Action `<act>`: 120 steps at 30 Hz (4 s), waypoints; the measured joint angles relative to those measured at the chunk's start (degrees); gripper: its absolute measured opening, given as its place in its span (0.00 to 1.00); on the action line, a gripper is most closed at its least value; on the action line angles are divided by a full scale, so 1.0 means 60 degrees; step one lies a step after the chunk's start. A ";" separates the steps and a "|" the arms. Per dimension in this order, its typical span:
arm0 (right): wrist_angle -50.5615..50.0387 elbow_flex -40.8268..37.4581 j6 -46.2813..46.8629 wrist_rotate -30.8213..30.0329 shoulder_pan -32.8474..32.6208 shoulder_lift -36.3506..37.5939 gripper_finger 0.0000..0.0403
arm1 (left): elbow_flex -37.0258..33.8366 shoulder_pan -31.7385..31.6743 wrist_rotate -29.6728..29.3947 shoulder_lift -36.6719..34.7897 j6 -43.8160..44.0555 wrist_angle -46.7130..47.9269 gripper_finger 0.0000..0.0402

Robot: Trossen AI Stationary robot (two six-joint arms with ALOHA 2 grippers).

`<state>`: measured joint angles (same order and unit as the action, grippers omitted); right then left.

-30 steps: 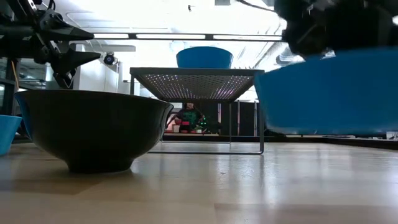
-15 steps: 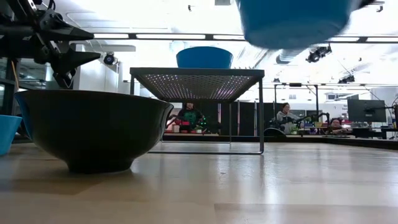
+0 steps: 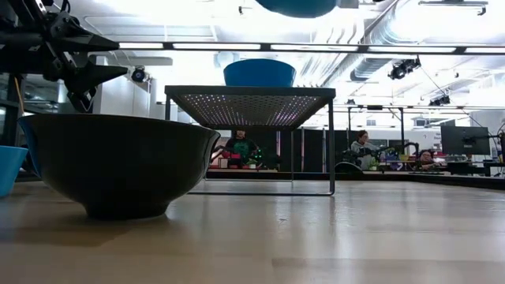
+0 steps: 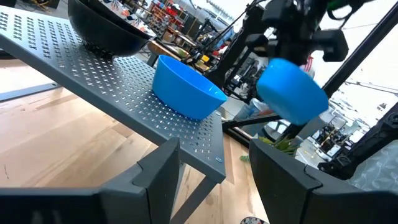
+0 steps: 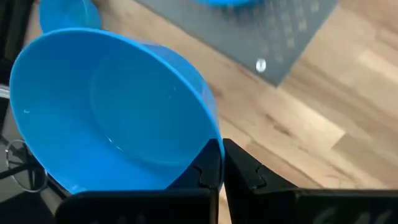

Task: Pick & Place Mini bowls
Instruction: Stack the blue bowl on the blue bowl on the shelf

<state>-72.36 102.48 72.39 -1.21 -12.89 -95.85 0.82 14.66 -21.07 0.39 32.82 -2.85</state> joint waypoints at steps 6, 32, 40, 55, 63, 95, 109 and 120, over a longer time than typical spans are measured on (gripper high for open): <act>0.0025 0.0334 -0.0679 -0.0008 0.0635 0.0000 0.00 | 0.0000 -0.0001 0.0002 -0.0001 0.0000 0.0000 0.47; 0.1168 0.0615 -0.1537 0.0396 0.2755 -0.0806 0.00 | 0.0000 -0.0001 0.0035 -0.0001 0.0000 0.0000 0.47; 0.0970 0.0607 -0.1181 0.0612 0.3168 -0.1115 0.00 | 0.0000 0.0000 0.0093 0.0001 0.0002 0.0000 0.47; 0.0239 0.0607 -0.0558 0.0526 0.3415 -0.1107 0.00 | 0.0000 -0.0004 0.0086 0.0000 0.0001 0.0001 0.47; 0.0332 0.0589 -0.0610 0.0860 0.3469 -0.1527 0.00 | 0.0000 0.0000 0.0082 0.0000 0.0002 0.0004 0.47; 0.0169 0.0600 -0.1199 0.0851 0.3586 -0.1530 0.15 | 0.0000 -0.0003 0.0061 -0.0001 0.0003 0.0004 0.47; 0.0213 0.0607 -0.1715 0.0866 0.3586 -0.1146 0.22 | 0.0000 0.0000 0.0097 -0.0001 0.0000 0.0004 0.47; -0.0109 0.0607 -0.3237 -0.0127 0.2867 -0.0524 0.15 | 0.0000 -0.0002 0.0093 0.0001 0.0004 0.0004 0.47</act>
<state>-73.01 106.13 52.96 -1.97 4.31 -99.00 0.82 14.64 -20.51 0.40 32.84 -2.83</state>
